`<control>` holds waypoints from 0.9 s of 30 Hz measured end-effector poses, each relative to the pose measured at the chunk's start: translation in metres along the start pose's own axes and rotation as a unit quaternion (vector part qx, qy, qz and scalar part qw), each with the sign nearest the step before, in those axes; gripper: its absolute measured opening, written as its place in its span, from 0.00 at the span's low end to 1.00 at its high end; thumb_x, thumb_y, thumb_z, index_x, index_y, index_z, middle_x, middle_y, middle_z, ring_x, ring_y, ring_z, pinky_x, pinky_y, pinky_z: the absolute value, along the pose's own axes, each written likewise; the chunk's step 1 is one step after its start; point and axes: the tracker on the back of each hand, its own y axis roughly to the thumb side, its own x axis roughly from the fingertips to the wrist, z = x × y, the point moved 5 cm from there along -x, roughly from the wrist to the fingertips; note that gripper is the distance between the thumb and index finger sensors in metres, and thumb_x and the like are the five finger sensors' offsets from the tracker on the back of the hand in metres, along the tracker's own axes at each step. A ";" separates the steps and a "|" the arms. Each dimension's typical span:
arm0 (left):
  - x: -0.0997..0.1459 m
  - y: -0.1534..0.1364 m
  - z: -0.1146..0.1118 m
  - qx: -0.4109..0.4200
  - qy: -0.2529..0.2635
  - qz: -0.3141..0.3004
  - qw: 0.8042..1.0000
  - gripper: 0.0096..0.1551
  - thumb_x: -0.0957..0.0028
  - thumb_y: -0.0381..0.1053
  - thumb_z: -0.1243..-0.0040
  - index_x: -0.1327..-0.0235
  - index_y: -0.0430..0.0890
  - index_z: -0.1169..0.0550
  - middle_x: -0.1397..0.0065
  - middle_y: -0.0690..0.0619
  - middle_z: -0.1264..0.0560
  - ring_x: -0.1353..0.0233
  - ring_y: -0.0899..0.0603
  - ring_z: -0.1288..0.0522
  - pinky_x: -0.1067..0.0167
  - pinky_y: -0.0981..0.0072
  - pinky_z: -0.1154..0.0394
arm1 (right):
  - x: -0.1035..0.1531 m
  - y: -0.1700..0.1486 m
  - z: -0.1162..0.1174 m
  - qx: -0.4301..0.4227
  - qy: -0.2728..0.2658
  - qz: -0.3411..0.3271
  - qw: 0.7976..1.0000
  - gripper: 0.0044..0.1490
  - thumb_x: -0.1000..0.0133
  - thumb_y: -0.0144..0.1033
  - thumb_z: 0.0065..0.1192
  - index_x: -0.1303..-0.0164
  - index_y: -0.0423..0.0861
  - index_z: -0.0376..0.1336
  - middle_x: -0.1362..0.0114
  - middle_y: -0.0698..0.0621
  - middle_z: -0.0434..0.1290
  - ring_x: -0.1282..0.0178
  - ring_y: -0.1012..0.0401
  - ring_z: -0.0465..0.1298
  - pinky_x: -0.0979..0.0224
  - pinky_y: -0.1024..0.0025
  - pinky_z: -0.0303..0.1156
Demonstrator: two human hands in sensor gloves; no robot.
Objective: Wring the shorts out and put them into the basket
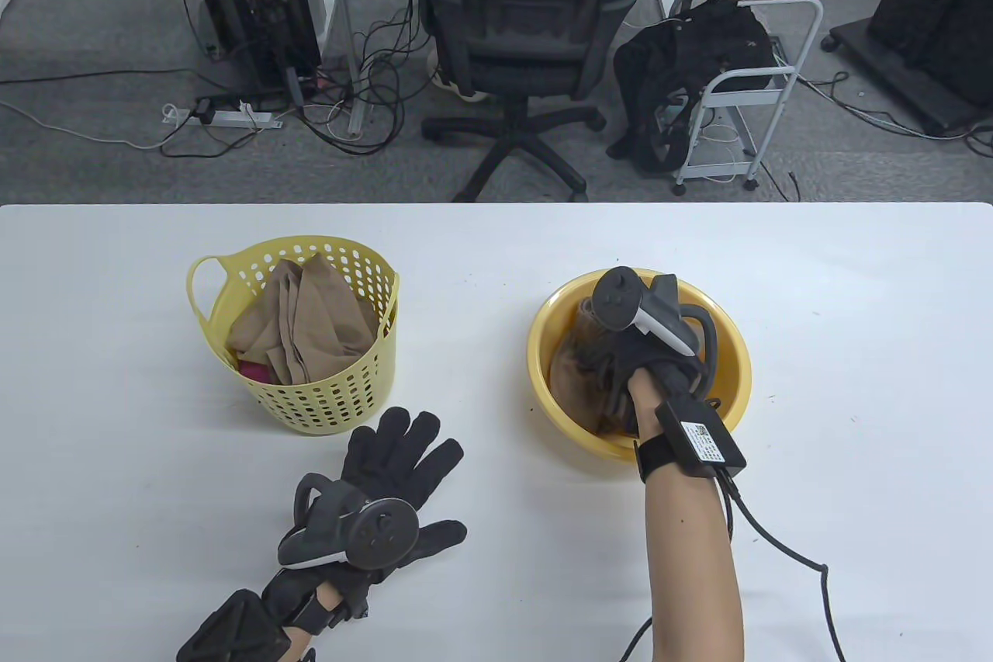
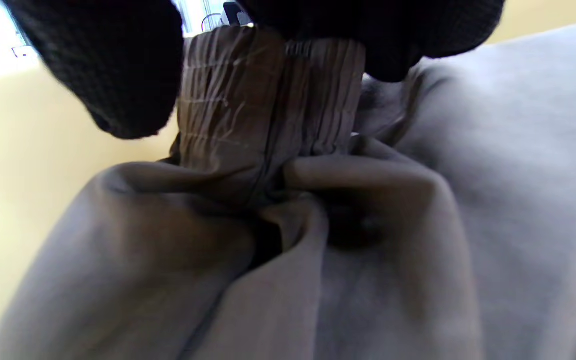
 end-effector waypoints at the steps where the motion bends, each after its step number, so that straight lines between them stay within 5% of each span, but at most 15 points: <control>1: 0.000 0.000 0.000 0.000 0.000 0.000 1.000 0.54 0.46 0.72 0.42 0.14 0.49 0.47 0.10 0.35 0.55 0.15 0.17 0.55 0.33 0.18 0.55 | 0.000 0.000 0.000 0.001 0.000 -0.001 1.000 0.58 0.49 0.54 0.71 0.21 0.34 0.49 0.24 0.31 0.59 0.29 0.34 0.66 0.29 0.40 0.66; 12: 0.000 0.000 0.001 0.000 0.000 -0.002 1.000 0.54 0.46 0.72 0.42 0.14 0.49 0.47 0.10 0.35 0.55 0.15 0.17 0.55 0.33 0.18 0.55 | -0.003 0.008 0.002 -0.021 -0.008 -0.004 1.000 0.47 0.51 0.44 0.79 0.28 0.39 0.58 0.31 0.38 0.69 0.38 0.42 0.77 0.36 0.51 0.77; 27: 0.001 0.001 0.003 -0.002 0.002 0.000 1.000 0.54 0.46 0.72 0.42 0.14 0.49 0.47 0.10 0.35 0.55 0.15 0.17 0.55 0.33 0.18 0.55 | 0.025 0.015 -0.041 -0.137 -0.059 -0.033 0.988 0.46 0.53 0.44 0.82 0.31 0.38 0.59 0.34 0.39 0.70 0.40 0.44 0.80 0.38 0.50 0.80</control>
